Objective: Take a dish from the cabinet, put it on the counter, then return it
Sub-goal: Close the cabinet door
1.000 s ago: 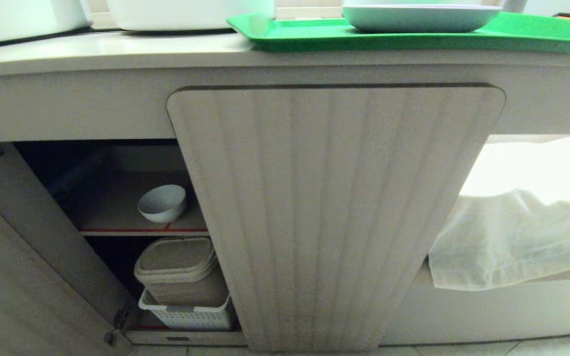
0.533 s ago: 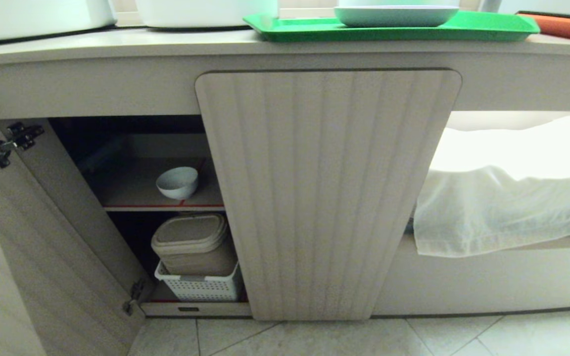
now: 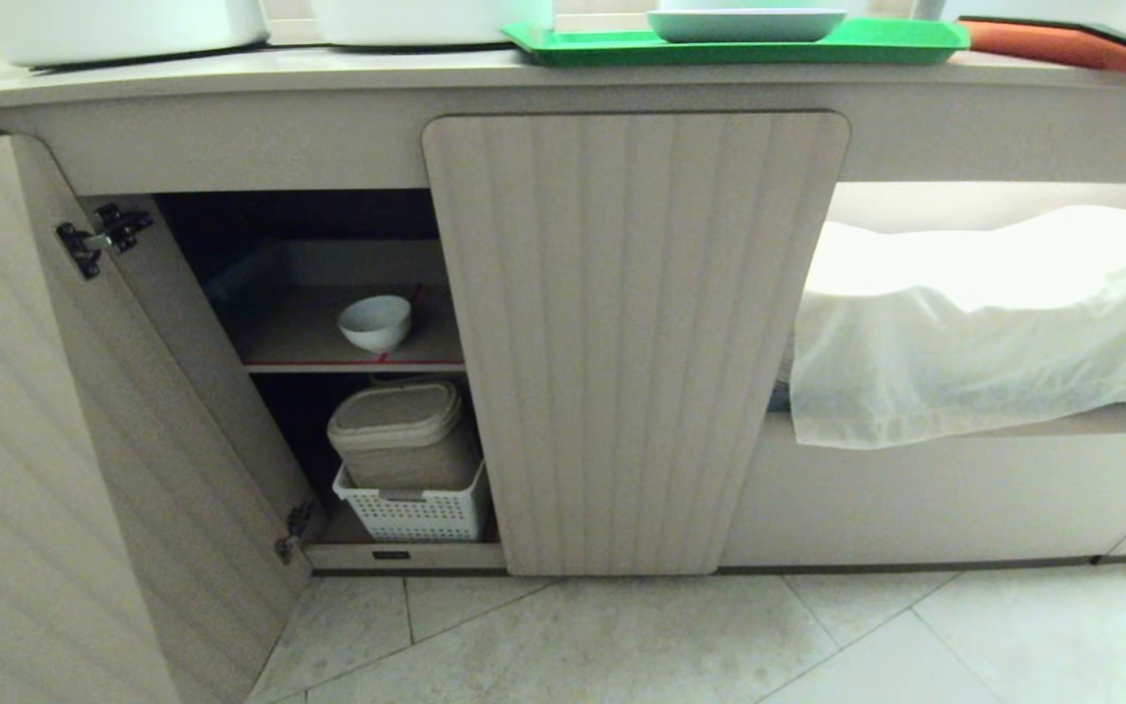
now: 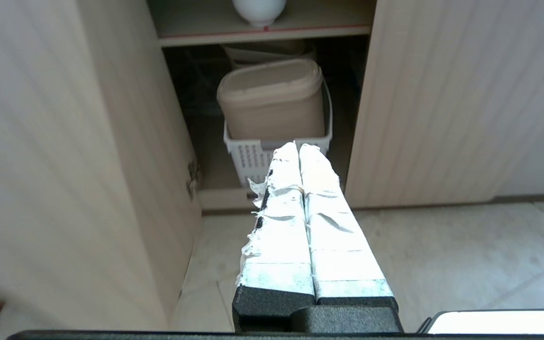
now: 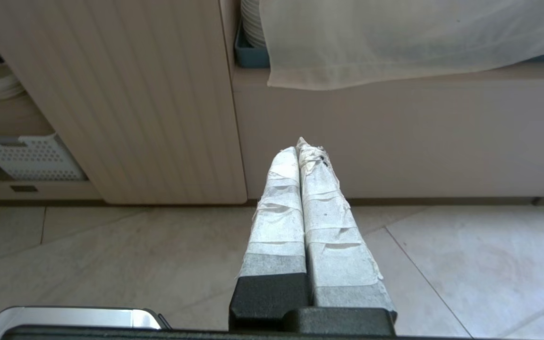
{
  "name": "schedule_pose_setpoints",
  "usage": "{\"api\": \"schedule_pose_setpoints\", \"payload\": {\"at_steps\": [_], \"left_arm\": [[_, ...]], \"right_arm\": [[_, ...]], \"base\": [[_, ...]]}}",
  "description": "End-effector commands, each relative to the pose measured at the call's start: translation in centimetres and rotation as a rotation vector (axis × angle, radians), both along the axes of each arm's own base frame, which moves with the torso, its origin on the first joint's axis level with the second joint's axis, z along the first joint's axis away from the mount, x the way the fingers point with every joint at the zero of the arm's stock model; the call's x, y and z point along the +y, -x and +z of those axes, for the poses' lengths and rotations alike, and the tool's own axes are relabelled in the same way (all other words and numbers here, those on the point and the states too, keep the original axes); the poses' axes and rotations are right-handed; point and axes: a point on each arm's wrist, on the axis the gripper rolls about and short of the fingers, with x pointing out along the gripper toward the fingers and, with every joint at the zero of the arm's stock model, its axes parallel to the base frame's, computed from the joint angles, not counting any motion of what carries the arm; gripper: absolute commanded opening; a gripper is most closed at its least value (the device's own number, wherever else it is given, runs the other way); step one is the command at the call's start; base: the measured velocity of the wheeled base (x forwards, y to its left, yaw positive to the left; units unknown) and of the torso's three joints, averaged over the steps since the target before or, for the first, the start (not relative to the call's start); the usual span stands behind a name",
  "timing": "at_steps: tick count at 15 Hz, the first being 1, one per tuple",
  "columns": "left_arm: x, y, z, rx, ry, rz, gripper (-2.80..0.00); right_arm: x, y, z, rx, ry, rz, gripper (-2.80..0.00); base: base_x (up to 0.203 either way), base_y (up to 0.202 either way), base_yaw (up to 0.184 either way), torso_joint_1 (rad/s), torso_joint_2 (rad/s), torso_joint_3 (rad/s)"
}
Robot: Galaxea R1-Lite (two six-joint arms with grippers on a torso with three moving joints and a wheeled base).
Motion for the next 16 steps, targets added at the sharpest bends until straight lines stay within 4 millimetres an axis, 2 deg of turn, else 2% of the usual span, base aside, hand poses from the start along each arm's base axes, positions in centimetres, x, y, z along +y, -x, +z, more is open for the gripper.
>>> {"api": "schedule_pose_setpoints", "payload": {"at_steps": [1,12,16], "left_arm": [[0.0,0.0,0.0,0.0,-0.002,0.002,-2.8],[0.01,-0.01,0.0,0.001,-0.001,0.004,-2.8],[0.01,-0.01,0.01,0.0,0.001,0.004,-2.8]], "right_arm": [[0.0,0.01,-0.02,-0.001,0.0,0.0,-2.8],[0.0,0.0,-0.01,0.0,0.0,0.0,-2.8],[0.0,0.01,0.02,-0.001,0.0,0.0,-2.8]], "base": [[-0.196,0.0,0.0,0.007,0.0,-0.002],[-0.191,0.0,-0.001,0.003,0.0,0.002],[-0.024,0.0,0.001,0.001,0.0,0.001]]}}
